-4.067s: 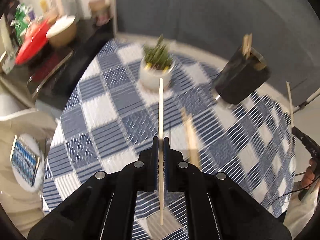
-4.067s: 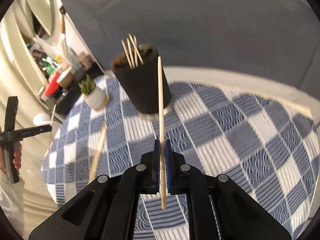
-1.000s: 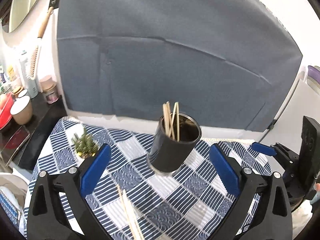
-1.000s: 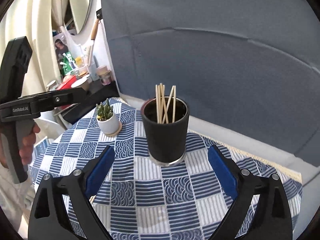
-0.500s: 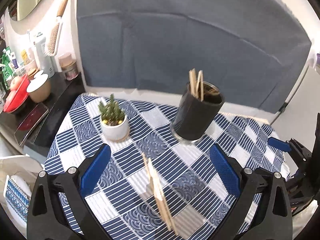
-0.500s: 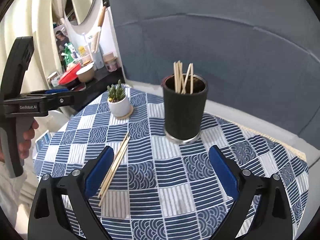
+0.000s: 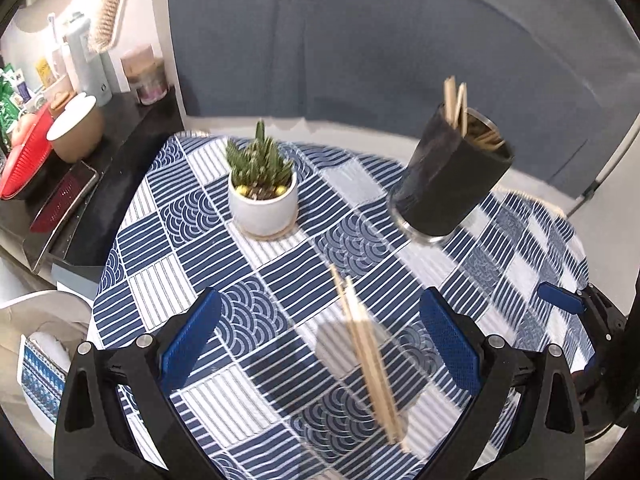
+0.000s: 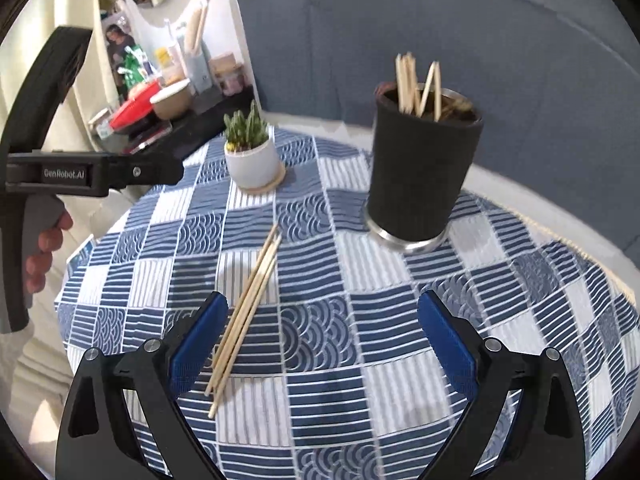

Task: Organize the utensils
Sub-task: 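Withdraw both open tools from the cup toward the remaining chopsticks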

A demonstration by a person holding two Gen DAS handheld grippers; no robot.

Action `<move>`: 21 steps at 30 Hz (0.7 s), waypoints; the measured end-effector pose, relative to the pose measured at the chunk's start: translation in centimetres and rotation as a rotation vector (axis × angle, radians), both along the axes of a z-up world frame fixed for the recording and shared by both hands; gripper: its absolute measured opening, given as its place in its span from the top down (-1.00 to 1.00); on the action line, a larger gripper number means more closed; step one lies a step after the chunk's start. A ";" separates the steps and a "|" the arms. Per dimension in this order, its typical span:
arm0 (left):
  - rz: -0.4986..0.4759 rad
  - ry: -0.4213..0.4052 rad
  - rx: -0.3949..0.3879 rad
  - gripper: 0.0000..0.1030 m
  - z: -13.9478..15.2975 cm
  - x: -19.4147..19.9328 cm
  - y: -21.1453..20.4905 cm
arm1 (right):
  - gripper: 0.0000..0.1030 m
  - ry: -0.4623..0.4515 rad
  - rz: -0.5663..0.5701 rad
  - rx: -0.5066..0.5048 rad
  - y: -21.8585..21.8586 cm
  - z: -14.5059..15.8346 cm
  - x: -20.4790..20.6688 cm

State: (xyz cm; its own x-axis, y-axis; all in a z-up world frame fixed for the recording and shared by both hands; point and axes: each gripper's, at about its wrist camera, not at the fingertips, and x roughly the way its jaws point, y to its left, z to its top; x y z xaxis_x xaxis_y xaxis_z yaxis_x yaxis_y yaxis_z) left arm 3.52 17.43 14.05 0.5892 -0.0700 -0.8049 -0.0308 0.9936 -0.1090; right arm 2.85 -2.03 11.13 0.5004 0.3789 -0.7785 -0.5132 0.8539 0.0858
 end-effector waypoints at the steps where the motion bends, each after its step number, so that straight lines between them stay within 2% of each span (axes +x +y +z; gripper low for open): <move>1: -0.011 0.015 0.005 -0.88 -0.5 0.3 0.3 | -0.78 0.017 -0.006 -0.008 0.5 -0.7 0.1; 8: -0.077 0.114 0.004 -0.88 -3.8 2.6 1.8 | -0.78 0.105 -0.059 -0.071 3.0 -4.4 0.2; 12: -0.097 0.176 -0.039 -0.88 -5.7 3.6 2.5 | -0.78 0.151 -0.095 -0.097 3.8 -6.2 0.4; 21: -0.197 0.245 -0.018 -0.88 -9.4 5.2 1.3 | -0.78 0.169 -0.172 -0.182 5.3 -9.3 -0.1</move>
State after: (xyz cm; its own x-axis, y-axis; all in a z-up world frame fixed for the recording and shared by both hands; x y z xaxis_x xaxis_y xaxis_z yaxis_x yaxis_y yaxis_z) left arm 8.72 18.73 4.62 0.3514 -0.1788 -0.9190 0.1344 0.9811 -0.1395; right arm 2.76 3.26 1.83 0.4028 0.1469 -0.9034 -0.3513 0.9362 -0.0043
